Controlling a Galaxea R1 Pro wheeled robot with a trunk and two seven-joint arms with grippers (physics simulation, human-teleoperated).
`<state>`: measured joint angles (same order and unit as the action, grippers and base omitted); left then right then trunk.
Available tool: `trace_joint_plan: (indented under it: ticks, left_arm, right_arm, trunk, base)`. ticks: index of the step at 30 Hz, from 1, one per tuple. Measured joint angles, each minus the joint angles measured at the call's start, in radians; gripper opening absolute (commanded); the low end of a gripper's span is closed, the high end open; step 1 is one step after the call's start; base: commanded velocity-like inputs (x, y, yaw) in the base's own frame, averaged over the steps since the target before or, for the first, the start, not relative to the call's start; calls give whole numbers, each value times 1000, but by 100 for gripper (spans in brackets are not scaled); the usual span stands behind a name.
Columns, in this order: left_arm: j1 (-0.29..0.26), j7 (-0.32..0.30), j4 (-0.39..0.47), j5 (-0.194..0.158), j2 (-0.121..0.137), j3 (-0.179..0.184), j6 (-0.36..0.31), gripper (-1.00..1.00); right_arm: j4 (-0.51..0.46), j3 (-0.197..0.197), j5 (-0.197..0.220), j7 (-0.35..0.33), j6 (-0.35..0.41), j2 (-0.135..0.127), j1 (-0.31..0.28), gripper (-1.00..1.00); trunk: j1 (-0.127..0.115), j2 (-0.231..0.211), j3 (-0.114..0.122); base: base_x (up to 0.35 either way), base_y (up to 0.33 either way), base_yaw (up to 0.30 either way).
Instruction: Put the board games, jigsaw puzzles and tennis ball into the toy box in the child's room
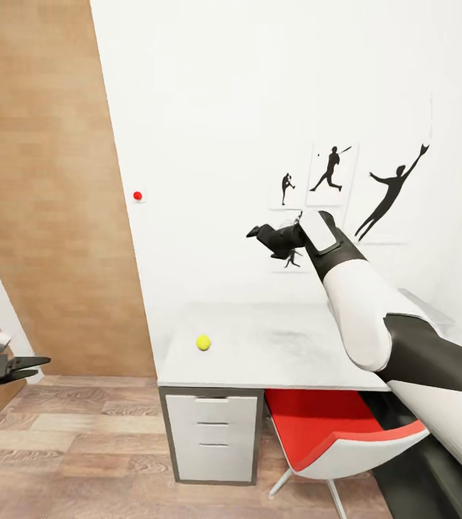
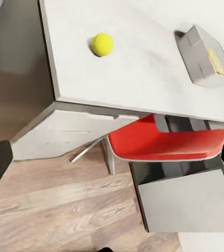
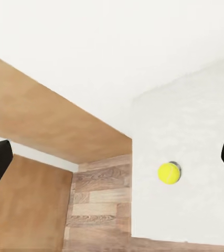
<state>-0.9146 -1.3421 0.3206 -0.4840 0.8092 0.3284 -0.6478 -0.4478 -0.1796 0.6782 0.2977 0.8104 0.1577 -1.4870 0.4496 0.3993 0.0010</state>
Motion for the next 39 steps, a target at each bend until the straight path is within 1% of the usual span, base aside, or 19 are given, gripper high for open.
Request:
trace_joint_plan:
  ticks: [1, 3, 4, 6, 7, 8, 9, 10, 11, 13, 15, 16, 17, 19, 23, 27, 28, 32, 39]
  left_arm:
    - [0, 64, -10, 2, -4, 1, 7, 100]
    - [0, 136, -17, 2, -8, 2, 11, 100]
    - [0, 211, -22, 3, -14, 4, 14, 100]
    - [0, 295, -30, 2, -28, 5, 17, 100]
    - [1, 382, -43, 3, -47, 6, 18, 100]
    - [1, 427, -50, 3, -60, 6, 19, 100]
    - [3, 513, -64, 4, -88, 7, 25, 100]
    - [3, 558, -70, 4, -105, 7, 32, 100]
    - [5, 643, -78, 4, -138, 8, 52, 100]
    - [7, 734, -85, 5, -178, 9, 82, 100]
    - [12, 921, -106, 2, -256, 10, 138, 100]
    - [14, 961, -112, 3, -273, 10, 149, 100]
    - [19, 1028, -124, 2, -300, 10, 165, 100]
    - [27, 1101, -139, 4, -335, 11, 191, 100]
    - [43, 1160, -150, 9, -385, 10, 240, 100]
    - [48, 1175, -152, 11, -404, 10, 256, 100]
    - [50, 1180, -153, 10, -415, 11, 261, 100]
    - [51, 1182, -153, 12, -425, 11, 263, 100]
    - [51, 1184, -153, 13, -428, 12, 265, 100]
  right_arm:
    - [1, 0, 0, 17, 4, 5, 0, 100]
    - [2, 0, -1, 42, 10, 10, 0, 100]
    - [2, 0, 0, 73, 18, 16, 0, 100]
    - [2, 0, -1, 108, 29, 16, 0, 100]
    - [3, -1, 0, 141, 40, 16, 0, 100]
    - [3, -1, 0, 158, 45, 16, 1, 100]
    - [3, -1, 0, 185, 54, 16, 1, 100]
    - [3, -1, 1, 198, 57, 16, 1, 100]
    - [3, -1, 1, 217, 62, 16, 1, 100]
    - [3, -1, 1, 233, 65, 16, 1, 100]
    - [3, -1, 1, 255, 69, 16, 1, 100]
    - [3, -1, 2, 260, 69, 16, 1, 100]
    - [3, -1, 2, 266, 70, 16, 1, 100]
    - [3, -2, 2, 273, 72, 16, 1, 100]
    - [2, -2, 2, 279, 78, 16, 7, 100]
    - [-1, -2, 1, 281, 80, 16, 28, 100]
    - [-3, -2, 0, 281, 81, 16, 49, 100]
    - [-2, -3, 1, 283, 79, 16, 60, 100]
    - [-2, -2, -1, 284, 78, 16, 82, 100]
  trunk:
    - [0, 0, 1]
    - [0, 0, 3]
    - [0, 0, 4]
    - [0, 0, 5]
    - [0, 0, 6]
    - [0, 0, 7]
    - [0, 0, 8]
    - [0, 0, 9]
    - [0, 0, 10]
    - [0, 0, 12]
    - [0, 0, 14]
    - [0, 0, 14]
    - [0, 0, 15]
    - [0, 0, 15]
    - [0, 0, 16]
    - [0, 0, 16]
    - [0, 0, 16]
    - [0, 0, 16]
    - [0, 0, 16]
  base:
    - [0, 0, 241]
    - [0, 0, 241]
    - [0, 0, 241]
    - [0, 0, 241]
    - [0, 0, 242]
    - [0, 0, 242]
    - [0, 0, 242]
    - [0, 0, 242]
    - [0, 0, 242]
    - [0, 0, 243]
    - [0, 0, 212]
    - [0, 0, 127]
    - [0, 0, 101]
    - [0, 0, 58]
    - [0, 0, 23]
    - [0, 0, 6]
    - [0, 0, 1]
    - [0, 0, 0]
    - [-21, 19, 0]
